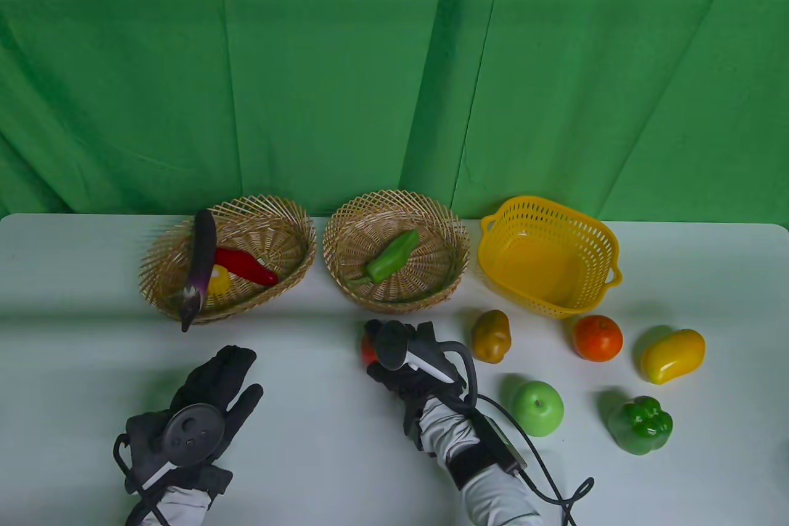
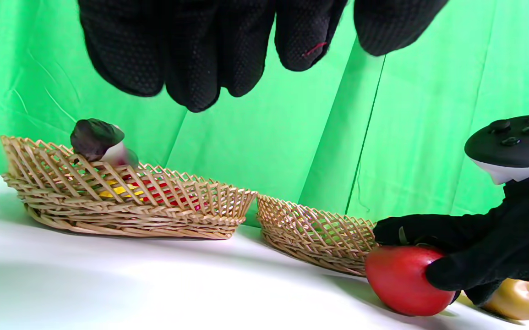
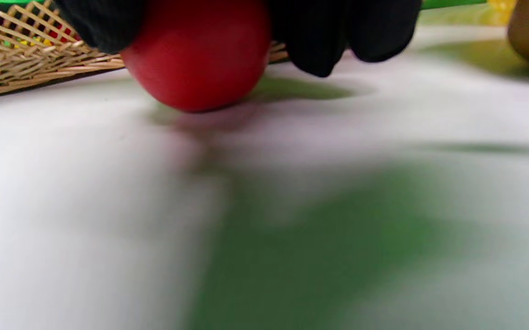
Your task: Place 10 objects into 3 containers, with green background
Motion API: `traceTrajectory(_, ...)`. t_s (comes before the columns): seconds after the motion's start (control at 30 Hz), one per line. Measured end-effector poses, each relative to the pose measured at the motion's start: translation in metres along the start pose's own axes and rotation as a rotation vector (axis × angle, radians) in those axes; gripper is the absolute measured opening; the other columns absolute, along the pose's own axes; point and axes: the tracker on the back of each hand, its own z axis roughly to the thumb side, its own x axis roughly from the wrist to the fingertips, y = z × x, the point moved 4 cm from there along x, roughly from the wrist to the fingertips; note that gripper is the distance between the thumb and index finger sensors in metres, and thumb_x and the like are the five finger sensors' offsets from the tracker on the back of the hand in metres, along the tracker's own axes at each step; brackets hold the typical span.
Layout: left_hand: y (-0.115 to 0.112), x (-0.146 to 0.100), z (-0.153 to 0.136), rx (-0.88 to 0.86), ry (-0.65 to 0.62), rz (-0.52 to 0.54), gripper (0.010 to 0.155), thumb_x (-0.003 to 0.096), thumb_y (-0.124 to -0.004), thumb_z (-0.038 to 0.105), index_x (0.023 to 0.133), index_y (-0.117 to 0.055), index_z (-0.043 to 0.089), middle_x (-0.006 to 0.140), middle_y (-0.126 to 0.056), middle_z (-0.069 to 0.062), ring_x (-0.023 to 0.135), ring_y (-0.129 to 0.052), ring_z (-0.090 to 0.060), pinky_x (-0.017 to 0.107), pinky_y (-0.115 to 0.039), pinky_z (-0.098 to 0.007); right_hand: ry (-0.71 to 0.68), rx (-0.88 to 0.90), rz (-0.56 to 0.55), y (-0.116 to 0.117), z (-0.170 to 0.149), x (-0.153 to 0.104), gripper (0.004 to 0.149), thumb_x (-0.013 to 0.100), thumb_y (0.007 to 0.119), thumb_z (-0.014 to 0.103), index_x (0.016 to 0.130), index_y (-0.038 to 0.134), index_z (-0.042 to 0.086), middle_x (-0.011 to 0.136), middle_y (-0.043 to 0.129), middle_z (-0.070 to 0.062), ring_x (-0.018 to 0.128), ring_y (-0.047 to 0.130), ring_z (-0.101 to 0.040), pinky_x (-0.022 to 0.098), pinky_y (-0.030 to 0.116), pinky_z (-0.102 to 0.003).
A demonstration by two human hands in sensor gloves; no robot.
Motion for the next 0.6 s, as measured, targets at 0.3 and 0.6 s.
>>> traceTrajectory(0.3, 0.0, 0.0, -0.001, -0.001, 0.001, 0.004, 0.062, 0.0573, -0.062, 0.055, 0.114, -0.059, 0.029, 0.113, -0.074, -0.013, 0.096, -0.084, -0.037, 0.061, -0.075, -0.055, 0.005, -0.019, 0.062, -0.012, 0.001, -0.003, 0.073, 0.056, 0.067, 0.053, 0.114, 0.025, 0.039, 0.118, 0.045, -0.028, 0.098, 0.064, -0.048, 0.073, 0.057, -0.063)
traceTrajectory(0.6, -0.001, 0.0, 0.0, 0.002, -0.002, -0.004, 0.062, 0.0574, -0.062, 0.055, 0.114, -0.059, 0.029, 0.113, -0.074, -0.013, 0.096, -0.084, -0.037, 0.061, -0.075, -0.055, 0.008, 0.015, 0.083, -0.042, 0.001, -0.012, 0.073, 0.057, 0.067, 0.054, 0.115, 0.025, 0.038, 0.118, 0.046, -0.029, 0.098, 0.065, -0.048, 0.073, 0.057, -0.064)
